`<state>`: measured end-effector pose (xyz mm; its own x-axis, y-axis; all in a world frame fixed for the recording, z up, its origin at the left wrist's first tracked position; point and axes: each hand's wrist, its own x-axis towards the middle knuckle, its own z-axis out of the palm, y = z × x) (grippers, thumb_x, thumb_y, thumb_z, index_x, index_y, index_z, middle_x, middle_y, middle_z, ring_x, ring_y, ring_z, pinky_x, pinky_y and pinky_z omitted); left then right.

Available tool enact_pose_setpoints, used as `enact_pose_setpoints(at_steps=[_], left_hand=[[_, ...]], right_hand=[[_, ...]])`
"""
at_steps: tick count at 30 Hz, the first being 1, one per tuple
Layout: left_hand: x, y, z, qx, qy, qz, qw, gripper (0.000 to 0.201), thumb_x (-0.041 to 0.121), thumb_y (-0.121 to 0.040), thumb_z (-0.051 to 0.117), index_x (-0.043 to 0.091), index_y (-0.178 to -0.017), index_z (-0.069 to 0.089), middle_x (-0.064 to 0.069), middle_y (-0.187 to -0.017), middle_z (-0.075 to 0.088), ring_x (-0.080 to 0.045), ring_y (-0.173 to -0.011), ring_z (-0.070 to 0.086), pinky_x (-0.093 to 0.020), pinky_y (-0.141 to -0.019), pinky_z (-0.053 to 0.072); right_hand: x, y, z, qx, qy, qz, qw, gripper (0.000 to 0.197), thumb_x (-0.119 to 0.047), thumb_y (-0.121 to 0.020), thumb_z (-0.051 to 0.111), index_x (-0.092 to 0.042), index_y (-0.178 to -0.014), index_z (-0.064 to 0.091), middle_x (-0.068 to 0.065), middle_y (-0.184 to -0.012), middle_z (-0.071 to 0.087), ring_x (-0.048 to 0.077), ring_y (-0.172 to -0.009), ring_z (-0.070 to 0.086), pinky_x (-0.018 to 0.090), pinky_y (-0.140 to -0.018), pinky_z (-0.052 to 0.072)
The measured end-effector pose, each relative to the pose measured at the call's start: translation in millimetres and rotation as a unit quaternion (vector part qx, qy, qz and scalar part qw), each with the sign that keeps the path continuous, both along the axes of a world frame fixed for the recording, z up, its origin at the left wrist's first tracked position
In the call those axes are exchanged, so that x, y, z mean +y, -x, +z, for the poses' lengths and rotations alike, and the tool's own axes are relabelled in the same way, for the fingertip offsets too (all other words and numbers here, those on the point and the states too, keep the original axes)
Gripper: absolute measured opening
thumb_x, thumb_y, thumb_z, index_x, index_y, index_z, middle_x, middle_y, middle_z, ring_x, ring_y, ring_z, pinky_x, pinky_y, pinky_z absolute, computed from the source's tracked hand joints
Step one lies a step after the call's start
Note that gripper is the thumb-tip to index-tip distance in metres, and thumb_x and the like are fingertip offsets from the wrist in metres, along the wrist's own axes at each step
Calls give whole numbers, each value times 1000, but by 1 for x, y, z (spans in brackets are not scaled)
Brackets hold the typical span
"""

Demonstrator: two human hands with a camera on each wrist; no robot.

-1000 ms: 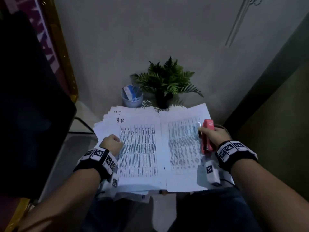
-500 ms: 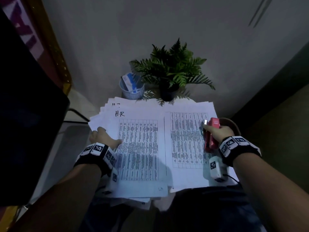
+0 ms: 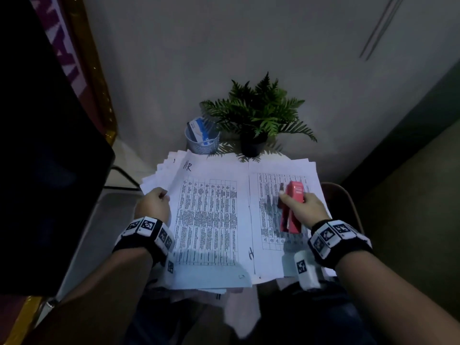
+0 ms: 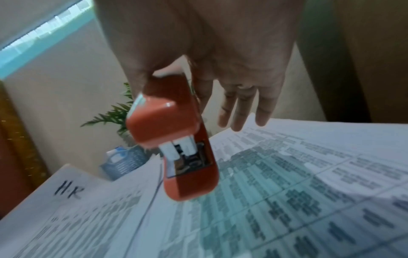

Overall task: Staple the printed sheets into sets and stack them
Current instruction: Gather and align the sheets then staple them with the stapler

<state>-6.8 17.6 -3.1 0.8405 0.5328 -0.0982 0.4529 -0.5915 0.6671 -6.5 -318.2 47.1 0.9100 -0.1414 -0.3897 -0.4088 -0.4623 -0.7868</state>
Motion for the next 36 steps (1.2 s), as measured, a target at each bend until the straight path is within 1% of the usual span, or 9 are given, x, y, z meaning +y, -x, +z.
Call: enact_pose_setpoints(at_steps=[9,12,17,21,26,29,32,34,36], left_hand=[[-9,42,47,-185,192,-38,963,12,24,-95,48,29,-85,53,-9,-100,59,-21,-78,54,-31,-69,41],[-19,56,77,-241,321,-53,914,25,12,-97,47,30,-80,54,2,-83,62,-12,-76,55,-29,-72,42],[-31,61,111,-245,365,-100,893,21,18,-86,56,39,-85,51,4,-96,67,-11,-88,61,-33,-85,44],[-39,62,135,-168,271,-155,935,39,6,-89,58,27,-112,34,-5,-109,60,-14,-89,62,-31,-81,50],[-50,56,119,-6,191,-195,962,43,8,-91,55,27,-118,28,-10,-124,56,-27,-112,56,-41,-96,46],[-58,54,86,78,175,-159,969,46,8,-91,54,16,-127,26,-10,-122,54,-29,-101,55,-33,-79,45],[-62,57,51,142,140,-136,970,52,6,-92,55,8,-132,22,-12,-104,55,-29,-83,54,-32,-66,44],[-61,57,34,170,96,-130,972,52,3,-91,54,7,-133,24,-10,-93,56,-28,-78,55,-32,-63,44],[-60,56,25,208,33,-141,967,65,0,-88,53,8,-142,17,-18,-113,57,-33,-97,58,-37,-76,48]], right_hand=[[45,30,23,-29,-158,52,986,36,-48,-79,66,-16,-95,64,4,-92,70,19,-84,67,31,-75,53],[48,34,41,-38,-237,50,970,47,-50,-72,64,-8,-91,65,4,-73,69,19,-66,64,29,-63,53],[38,26,79,-72,-293,11,953,36,-48,-82,58,-13,-76,58,6,-61,60,17,-48,55,26,-48,46],[22,11,105,-46,-258,-28,965,36,-51,-83,62,-15,-83,57,8,-71,65,21,-56,60,27,-56,49],[14,-15,110,6,-127,-94,987,56,-63,-74,65,-9,-89,65,10,-84,69,23,-61,62,31,-61,53],[21,-18,99,6,-70,-110,991,66,-65,-77,60,-3,-100,65,11,-88,64,23,-62,58,28,-59,49],[31,-15,72,42,-53,-88,994,45,-50,-82,64,-6,-91,63,12,-94,68,26,-74,62,34,-75,53],[41,-13,49,91,-34,-46,994,47,-30,-78,70,-2,-113,57,15,-104,68,26,-82,64,34,-70,55],[54,-8,29,120,-3,-19,993,64,-19,-78,69,1,-130,38,18,-113,61,29,-92,63,33,-61,53]])
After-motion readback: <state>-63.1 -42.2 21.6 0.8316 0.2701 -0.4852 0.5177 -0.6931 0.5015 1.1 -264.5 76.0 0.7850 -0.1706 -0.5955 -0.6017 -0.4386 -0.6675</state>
